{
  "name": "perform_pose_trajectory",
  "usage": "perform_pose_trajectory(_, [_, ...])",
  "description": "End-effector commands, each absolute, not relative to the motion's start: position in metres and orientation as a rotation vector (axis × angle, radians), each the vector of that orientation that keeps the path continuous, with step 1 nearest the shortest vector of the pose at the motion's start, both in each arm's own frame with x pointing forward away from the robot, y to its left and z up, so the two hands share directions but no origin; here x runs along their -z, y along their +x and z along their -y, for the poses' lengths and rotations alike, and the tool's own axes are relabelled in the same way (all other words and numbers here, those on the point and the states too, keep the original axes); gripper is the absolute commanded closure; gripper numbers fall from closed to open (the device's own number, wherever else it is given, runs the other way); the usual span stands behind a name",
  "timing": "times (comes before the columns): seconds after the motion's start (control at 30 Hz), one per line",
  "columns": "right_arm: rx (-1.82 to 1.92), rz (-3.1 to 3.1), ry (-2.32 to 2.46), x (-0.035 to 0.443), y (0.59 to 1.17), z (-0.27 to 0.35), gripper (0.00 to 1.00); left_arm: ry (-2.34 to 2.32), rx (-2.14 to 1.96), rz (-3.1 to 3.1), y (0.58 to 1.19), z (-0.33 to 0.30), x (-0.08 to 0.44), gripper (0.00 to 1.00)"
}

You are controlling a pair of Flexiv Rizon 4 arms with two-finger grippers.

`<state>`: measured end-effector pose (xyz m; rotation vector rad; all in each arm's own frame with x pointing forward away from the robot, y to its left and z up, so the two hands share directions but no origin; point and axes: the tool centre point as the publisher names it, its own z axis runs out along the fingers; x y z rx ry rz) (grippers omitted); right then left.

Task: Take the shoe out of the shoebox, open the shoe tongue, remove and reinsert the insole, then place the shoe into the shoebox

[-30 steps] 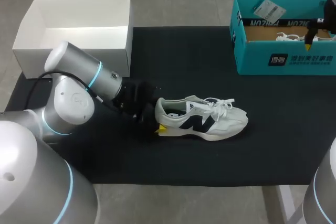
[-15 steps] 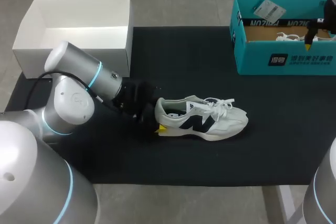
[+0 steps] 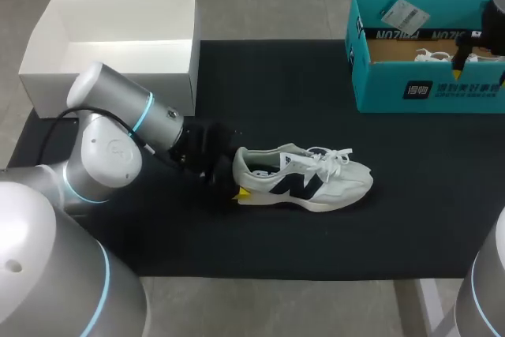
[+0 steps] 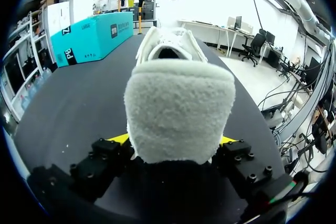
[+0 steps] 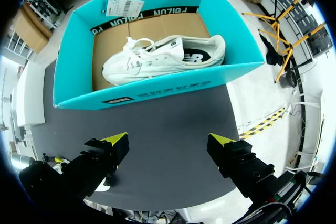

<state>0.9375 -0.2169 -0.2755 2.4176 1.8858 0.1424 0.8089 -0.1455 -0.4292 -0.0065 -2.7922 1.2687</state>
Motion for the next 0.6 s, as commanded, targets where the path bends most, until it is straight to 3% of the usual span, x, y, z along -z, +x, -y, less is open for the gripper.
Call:
perform_pose_trajectory(0.03, [-0.059, -1.848, 2.49, 0.28, 0.925, 0.201, 0.0, -0.007, -1.268, 2.791, 0.809, 0.145, 0.429, 1.0])
perform_pose_trajectory(0.6, [-0.025, -1.777, 2.506, 0.261, 0.861, 0.103, 0.0, -0.007, -1.268, 2.791, 0.809, 0.145, 0.429, 1.0])
